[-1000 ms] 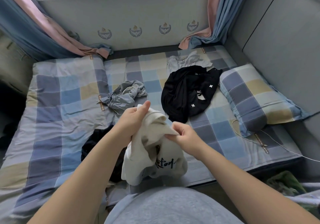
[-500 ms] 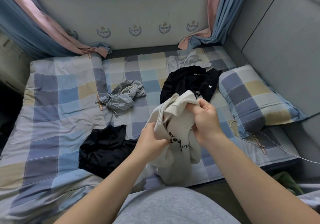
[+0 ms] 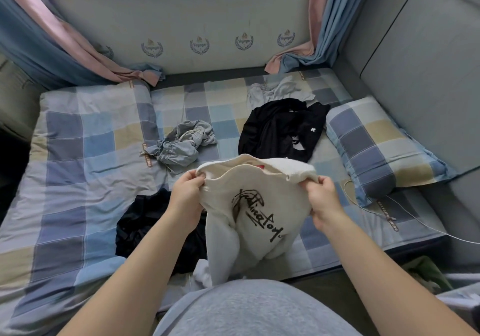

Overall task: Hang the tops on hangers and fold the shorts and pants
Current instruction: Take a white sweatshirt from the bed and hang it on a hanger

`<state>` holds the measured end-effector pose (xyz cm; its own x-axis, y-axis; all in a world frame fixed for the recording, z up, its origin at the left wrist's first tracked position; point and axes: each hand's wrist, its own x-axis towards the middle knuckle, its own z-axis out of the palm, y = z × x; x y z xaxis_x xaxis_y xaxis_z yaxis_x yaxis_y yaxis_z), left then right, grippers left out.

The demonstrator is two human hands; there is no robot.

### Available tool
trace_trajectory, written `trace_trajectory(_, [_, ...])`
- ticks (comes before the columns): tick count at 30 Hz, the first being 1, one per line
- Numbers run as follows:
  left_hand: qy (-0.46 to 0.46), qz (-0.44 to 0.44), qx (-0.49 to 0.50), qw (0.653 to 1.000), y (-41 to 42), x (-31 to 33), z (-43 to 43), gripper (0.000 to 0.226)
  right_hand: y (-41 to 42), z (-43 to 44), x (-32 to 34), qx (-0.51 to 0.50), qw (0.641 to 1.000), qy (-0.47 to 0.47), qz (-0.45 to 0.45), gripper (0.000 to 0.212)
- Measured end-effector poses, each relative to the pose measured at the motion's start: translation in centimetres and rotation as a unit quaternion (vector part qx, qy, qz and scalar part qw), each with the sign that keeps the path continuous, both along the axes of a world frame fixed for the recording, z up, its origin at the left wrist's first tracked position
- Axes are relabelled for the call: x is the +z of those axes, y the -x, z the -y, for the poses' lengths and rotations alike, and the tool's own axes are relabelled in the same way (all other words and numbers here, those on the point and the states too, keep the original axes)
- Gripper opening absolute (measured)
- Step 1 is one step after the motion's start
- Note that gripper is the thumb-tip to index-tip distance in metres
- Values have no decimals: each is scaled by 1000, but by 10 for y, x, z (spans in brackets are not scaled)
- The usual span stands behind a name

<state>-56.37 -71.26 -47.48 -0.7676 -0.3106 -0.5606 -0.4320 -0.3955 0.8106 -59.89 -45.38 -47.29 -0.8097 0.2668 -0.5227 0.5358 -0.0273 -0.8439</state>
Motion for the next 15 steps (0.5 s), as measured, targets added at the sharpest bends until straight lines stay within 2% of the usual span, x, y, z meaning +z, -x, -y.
trace_trajectory(2, [-12, -30, -28, 999, 1, 11, -3, 18, -7, 3, -9, 53, 997, 10, 54, 46])
trace_trajectory(4, [-20, -65, -64, 996, 1, 22, -4, 19, -14, 9, -9, 122, 989, 15, 82, 77])
trace_trajectory(6, [-15, -103, -100, 990, 1, 32, -3, 19, -18, 15, -8, 209, 974, -55, 64, 104])
trace_trajectory(7, [-6, -121, -122, 985, 1, 36, -2, 16, -18, 19, -6, 248, 963, -98, 29, 109])
trace_trajectory(9, [19, -149, -172, 974, 0, 45, 1, 8, -14, 27, 1, 313, 932, -167, -69, 107])
trace_trajectory(11, [63, -165, -217, 960, 0, 51, 3, 14, -6, 38, 9, 382, 879, -243, -147, 101])
trace_trajectory(12, [90, -175, -235, 952, 1, 53, 5, 15, 0, 43, 12, 422, 857, -248, -162, 96])
trace_trajectory(14, [134, -200, -266, 934, 2, 56, 8, 14, 8, 58, 18, 495, 839, -168, -149, 76])
trace_trajectory(15, [146, -211, -277, 926, 3, 58, 10, 12, 9, 66, 19, 517, 834, -134, -137, 59])
